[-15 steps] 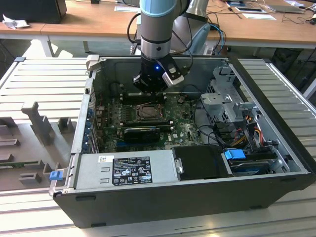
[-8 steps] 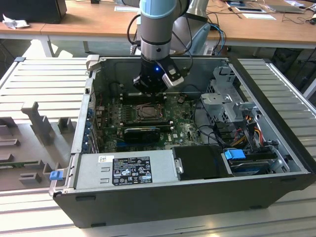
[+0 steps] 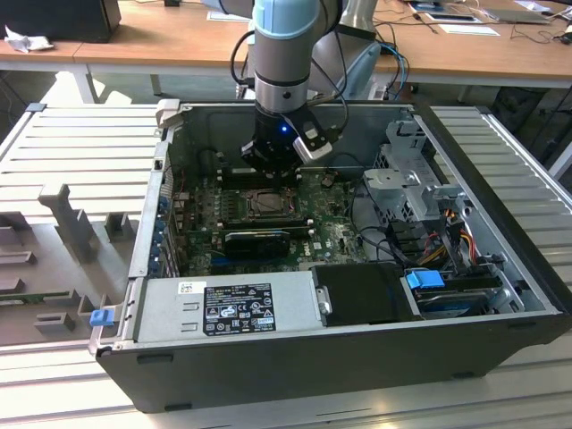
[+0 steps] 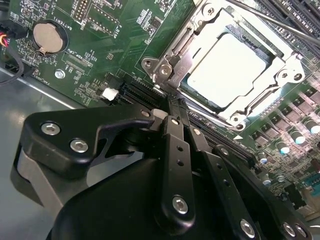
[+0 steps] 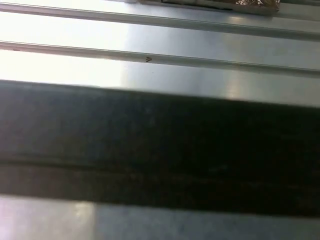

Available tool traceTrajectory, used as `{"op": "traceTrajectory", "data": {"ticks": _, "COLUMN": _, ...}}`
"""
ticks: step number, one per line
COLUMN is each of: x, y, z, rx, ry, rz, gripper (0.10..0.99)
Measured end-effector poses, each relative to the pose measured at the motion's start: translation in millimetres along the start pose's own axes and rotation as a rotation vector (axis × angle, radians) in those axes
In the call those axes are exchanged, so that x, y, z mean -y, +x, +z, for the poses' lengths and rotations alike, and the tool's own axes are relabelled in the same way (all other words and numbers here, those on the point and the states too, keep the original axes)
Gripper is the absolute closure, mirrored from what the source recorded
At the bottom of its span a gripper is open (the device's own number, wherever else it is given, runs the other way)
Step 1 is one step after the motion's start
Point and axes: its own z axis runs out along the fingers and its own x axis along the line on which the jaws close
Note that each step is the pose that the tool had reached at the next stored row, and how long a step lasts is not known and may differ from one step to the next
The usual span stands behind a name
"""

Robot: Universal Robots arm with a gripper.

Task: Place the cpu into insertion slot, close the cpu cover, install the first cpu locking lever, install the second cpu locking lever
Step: 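Install the first cpu locking lever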

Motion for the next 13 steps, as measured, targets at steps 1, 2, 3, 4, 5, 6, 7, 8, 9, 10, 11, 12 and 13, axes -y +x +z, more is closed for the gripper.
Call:
{"op": "traceTrajectory", "data": {"ticks": 1, "x": 0.0, "y": 0.0, "z": 0.0, "rx": -0.0001, "ry": 0.003, "rz": 0.000, "gripper": 0.980}}
{"op": "traceTrajectory", "data": {"ticks": 2, "x": 0.0, "y": 0.0, "z": 0.0, "rx": -0.0004, "ry": 0.005, "rz": 0.000, "gripper": 0.980}}
{"op": "traceTrajectory", "data": {"ticks": 3, "x": 0.0, "y": 0.0, "z": 0.1, "rx": -0.0006, "ry": 0.007, "rz": 0.000, "gripper": 0.980}}
{"op": "traceTrajectory", "data": {"ticks": 4, "x": 0.0, "y": 0.0, "z": 0.2, "rx": -0.0007, "ry": 0.010, "rz": 0.000, "gripper": 0.980}}
{"op": "traceTrajectory", "data": {"ticks": 5, "x": 0.0, "y": -0.1, "z": 0.3, "rx": -0.0009, "ry": 0.011, "rz": 0.000, "gripper": 0.980}}
{"op": "traceTrajectory", "data": {"ticks": 6, "x": 0.1, "y": 0.0, "z": 0.6, "rx": -0.0010, "ry": 0.012, "rz": 0.000, "gripper": 0.980}}
{"op": "traceTrajectory", "data": {"ticks": 7, "x": 0.0, "y": 0.0, "z": 1.2, "rx": -0.0008, "ry": 0.012, "rz": 0.000, "gripper": 0.980}}
{"op": "traceTrajectory", "data": {"ticks": 8, "x": 0.1, "y": 0.0, "z": 1.9, "rx": -0.0008, "ry": 0.011, "rz": 0.000, "gripper": 0.980}}
{"op": "traceTrajectory", "data": {"ticks": 9, "x": 0.2, "y": 0.0, "z": 2.1, "rx": -0.0010, "ry": 0.012, "rz": 0.000, "gripper": 0.980}}
{"op": "traceTrajectory", "data": {"ticks": 10, "x": 0.3, "y": 0.1, "z": 2.2, "rx": -0.0010, "ry": 0.012, "rz": 0.000, "gripper": 0.980}}
{"op": "traceTrajectory", "data": {"ticks": 11, "x": 0.3, "y": 0.1, "z": 2.2, "rx": -0.0011, "ry": 0.011, "rz": 0.000, "gripper": 0.980}}
{"op": "traceTrajectory", "data": {"ticks": 12, "x": 0.3, "y": 0.1, "z": 2.2, "rx": -0.0008, "ry": 0.008, "rz": 0.000, "gripper": 0.980}}
{"op": "traceTrajectory", "data": {"ticks": 13, "x": 0.3, "y": 0.1, "z": 2.3, "rx": -0.0003, "ry": 0.003, "rz": 0.000, "gripper": 0.980}}
